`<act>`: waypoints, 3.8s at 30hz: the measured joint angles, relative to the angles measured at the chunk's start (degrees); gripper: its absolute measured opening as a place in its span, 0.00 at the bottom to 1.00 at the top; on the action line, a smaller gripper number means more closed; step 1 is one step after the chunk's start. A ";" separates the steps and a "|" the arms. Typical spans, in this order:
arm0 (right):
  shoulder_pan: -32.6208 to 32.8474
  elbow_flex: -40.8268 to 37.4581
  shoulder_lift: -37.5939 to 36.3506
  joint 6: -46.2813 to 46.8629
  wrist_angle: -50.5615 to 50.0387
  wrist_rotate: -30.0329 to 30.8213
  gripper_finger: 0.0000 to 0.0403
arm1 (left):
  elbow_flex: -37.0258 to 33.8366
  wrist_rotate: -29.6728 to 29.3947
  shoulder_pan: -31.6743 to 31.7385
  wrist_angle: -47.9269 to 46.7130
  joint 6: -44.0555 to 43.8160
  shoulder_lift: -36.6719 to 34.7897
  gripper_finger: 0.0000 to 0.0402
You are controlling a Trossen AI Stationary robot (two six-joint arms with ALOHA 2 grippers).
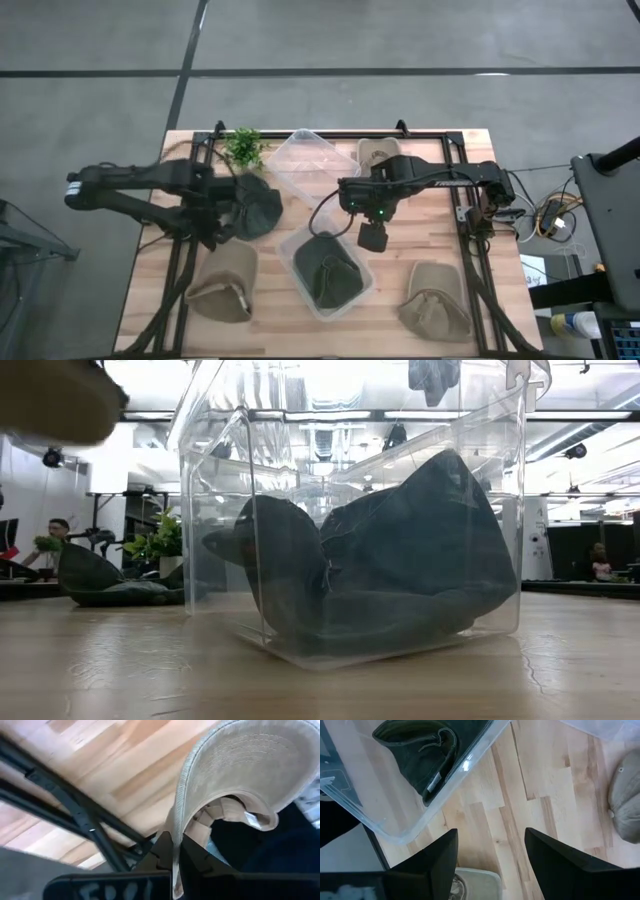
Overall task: Pick & Place hat
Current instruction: Put the left brown cap into the top transparent bin, then put the bottom brown cap into the top transparent bin
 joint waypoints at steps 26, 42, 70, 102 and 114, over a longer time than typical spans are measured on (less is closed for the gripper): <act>-0.35 3.50 -15.95 7.45 0.76 7.70 0.56 | 19.76 -41.46 10.49 33.40 -14.62 -2.05 0.02; -0.35 3.48 -20.36 3.46 4.52 16.38 0.56 | 19.65 -33.10 22.41 37.00 -18.33 12.32 0.02; -0.35 3.32 -18.99 -3.79 5.16 16.48 0.56 | 14.54 -29.82 23.65 36.20 -27.38 19.63 0.13; -0.48 3.32 -19.02 -6.23 4.42 16.46 0.56 | 19.53 -33.26 23.74 37.47 -5.87 17.76 0.53; -0.24 2.55 -19.43 -0.12 -0.11 12.09 0.56 | 26.06 -33.50 23.36 37.80 -2.29 13.33 0.53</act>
